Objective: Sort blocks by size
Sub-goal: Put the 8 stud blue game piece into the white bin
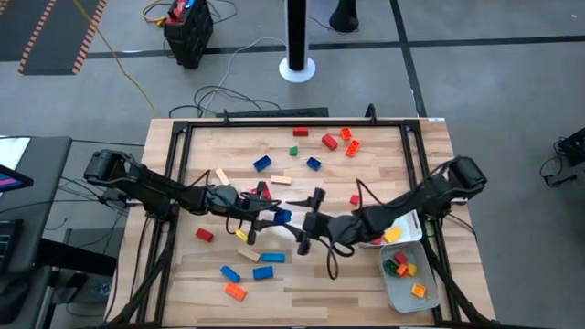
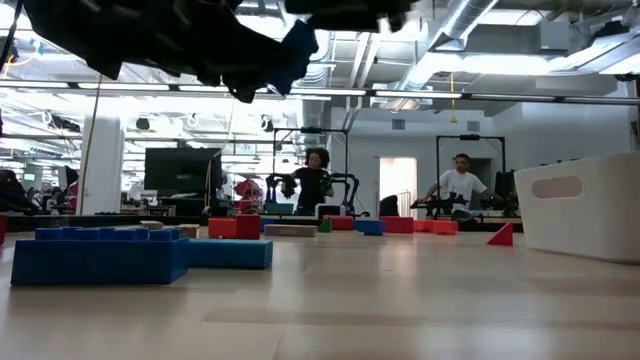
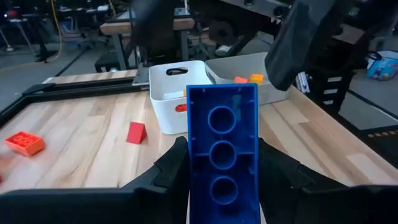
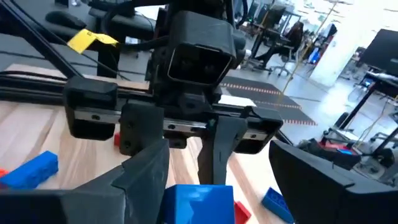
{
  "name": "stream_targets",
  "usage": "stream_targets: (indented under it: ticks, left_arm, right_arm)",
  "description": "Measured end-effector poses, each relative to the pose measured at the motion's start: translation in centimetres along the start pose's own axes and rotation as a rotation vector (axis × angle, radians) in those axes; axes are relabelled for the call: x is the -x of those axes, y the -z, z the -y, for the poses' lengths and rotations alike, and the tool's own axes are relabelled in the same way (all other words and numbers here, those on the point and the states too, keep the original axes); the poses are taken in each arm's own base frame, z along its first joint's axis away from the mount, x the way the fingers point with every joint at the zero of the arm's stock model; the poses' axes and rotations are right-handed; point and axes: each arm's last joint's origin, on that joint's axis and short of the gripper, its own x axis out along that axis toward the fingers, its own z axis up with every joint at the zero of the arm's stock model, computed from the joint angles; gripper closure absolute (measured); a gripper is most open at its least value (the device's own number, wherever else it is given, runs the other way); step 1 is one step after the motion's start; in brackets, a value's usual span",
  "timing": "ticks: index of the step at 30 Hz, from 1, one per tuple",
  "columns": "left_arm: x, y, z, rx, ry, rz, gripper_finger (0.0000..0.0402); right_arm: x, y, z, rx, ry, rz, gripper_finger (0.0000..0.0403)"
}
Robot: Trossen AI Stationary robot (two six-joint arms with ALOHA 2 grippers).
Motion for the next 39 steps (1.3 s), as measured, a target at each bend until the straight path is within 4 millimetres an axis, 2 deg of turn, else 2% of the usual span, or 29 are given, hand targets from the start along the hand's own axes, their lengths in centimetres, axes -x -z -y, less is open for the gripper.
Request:
stream_targets:
  ticks: [6, 13, 17, 23, 25, 27, 30, 34, 37, 39]
  left_arm:
    - [0.0, -0.3, 0.7, -0.005, 0.022, 0.028, 0.0268]
    - [0.1, -0.4, 0.7, -0.008, 0.022, 0.039, 0.0268]
    - [0.1, -0.6, 0.7, -0.015, 0.021, 0.053, 0.0267]
    - [0.1, -0.6, 0.7, -0.033, 0.018, 0.055, 0.0267]
    - [0.1, -0.6, 0.7, -0.043, 0.013, 0.054, 0.0262]
    - [0.1, -0.4, 0.7, -0.048, -0.008, 0.038, 0.0245]
    - [0.2, -0.3, 0.5, -0.030, -0.075, 0.004, 0.0195]
    - [0.8, -0.3, 0.2, -0.031, -0.145, -0.059, 0.0136]
    - [1.7, -0.8, 0.1, -0.026, -0.152, -0.088, 0.0120]
    - [2.4, -1.2, 0.0, -0.017, -0.166, -0.112, 0.0119]
  right_arm:
    - [-1.2, 0.7, 0.2, -0.053, -0.042, 0.013, 0.0101]
    - [-1.4, 0.6, 0.3, -0.083, -0.070, 0.023, 0.0109]
    - [-1.4, 0.7, 0.2, -0.085, -0.096, 0.016, 0.0143]
    - [-1.7, 1.0, 0.5, -0.095, -0.112, -0.004, 0.0243]
    - [-1.8, 1.0, 0.6, -0.100, -0.116, -0.008, 0.0246]
    - [-1.9, 1.1, 0.8, -0.094, -0.113, -0.018, 0.0246]
    - [-2.0, 1.6, 0.9, -0.074, -0.110, -0.052, 0.0246]
    - [-1.6, 1.4, 1.8, -0.090, -0.104, -0.191, 0.0246]
    - [-0.1, 0.9, 2.8, -0.115, -0.088, -0.315, 0.0246]
    - [1.6, 0.4, 3.8, -0.142, -0.078, -0.403, 0.0246]
